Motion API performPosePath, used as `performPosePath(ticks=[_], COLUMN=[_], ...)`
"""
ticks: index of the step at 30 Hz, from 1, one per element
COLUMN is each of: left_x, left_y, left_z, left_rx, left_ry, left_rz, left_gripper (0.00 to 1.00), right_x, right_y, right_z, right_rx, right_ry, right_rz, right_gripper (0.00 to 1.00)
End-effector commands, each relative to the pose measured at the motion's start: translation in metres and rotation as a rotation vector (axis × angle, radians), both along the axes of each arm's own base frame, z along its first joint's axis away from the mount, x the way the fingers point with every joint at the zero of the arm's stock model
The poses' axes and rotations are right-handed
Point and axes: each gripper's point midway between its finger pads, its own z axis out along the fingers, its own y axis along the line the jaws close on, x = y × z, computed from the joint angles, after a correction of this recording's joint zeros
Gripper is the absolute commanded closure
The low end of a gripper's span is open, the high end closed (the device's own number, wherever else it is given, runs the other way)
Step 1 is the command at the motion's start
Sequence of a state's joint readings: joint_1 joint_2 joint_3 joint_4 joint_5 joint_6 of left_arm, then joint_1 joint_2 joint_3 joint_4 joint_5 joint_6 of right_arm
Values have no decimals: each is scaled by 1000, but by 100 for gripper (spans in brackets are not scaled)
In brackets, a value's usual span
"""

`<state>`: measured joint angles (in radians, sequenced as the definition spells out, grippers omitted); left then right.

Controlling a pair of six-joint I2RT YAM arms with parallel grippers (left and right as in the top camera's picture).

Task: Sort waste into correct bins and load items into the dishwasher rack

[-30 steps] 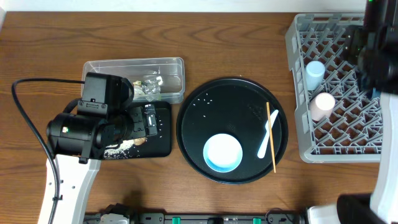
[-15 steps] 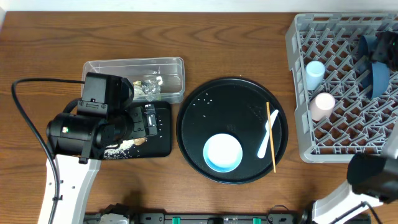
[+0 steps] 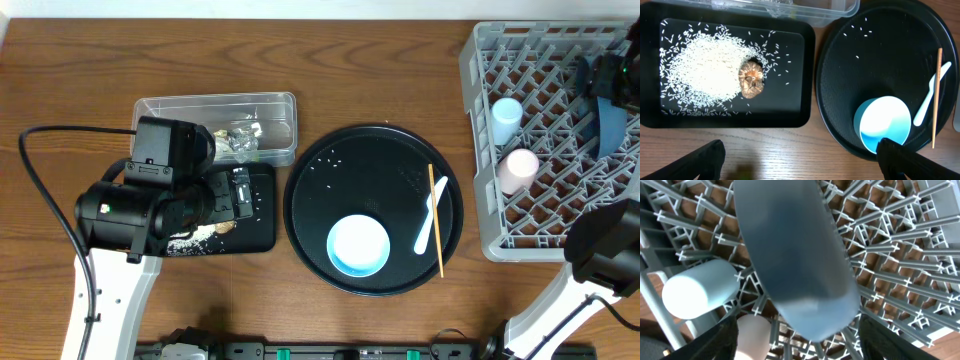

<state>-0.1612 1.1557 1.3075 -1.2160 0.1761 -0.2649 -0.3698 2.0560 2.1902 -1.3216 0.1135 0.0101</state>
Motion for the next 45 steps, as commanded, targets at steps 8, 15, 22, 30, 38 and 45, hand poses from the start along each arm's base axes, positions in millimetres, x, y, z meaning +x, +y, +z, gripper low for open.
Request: performPosePath(ticks=[8, 15, 22, 30, 38, 45], left_x=[0, 0, 0, 0, 0, 0], left_y=[2, 2, 2, 2, 2, 2], left_z=[1, 1, 1, 1, 1, 1], left_rx=[12, 12, 12, 12, 12, 12], left_ry=[-3, -3, -3, -3, -3, -3], left_rz=[1, 1, 1, 1, 1, 1], left_gripper=[2, 2, 2, 2, 2, 2], right_x=[10, 10, 7, 14, -13, -74], right_y=[5, 57, 81, 111, 180, 259], right_z=[-38, -55, -63, -20, 78, 108], right_rx=[25, 185, 199, 297, 393, 432], right_ry=[84, 121, 172, 30, -200, -137], right_rz=[52, 147, 193, 296, 521, 702], right_gripper=[29, 28, 27, 29, 29, 34])
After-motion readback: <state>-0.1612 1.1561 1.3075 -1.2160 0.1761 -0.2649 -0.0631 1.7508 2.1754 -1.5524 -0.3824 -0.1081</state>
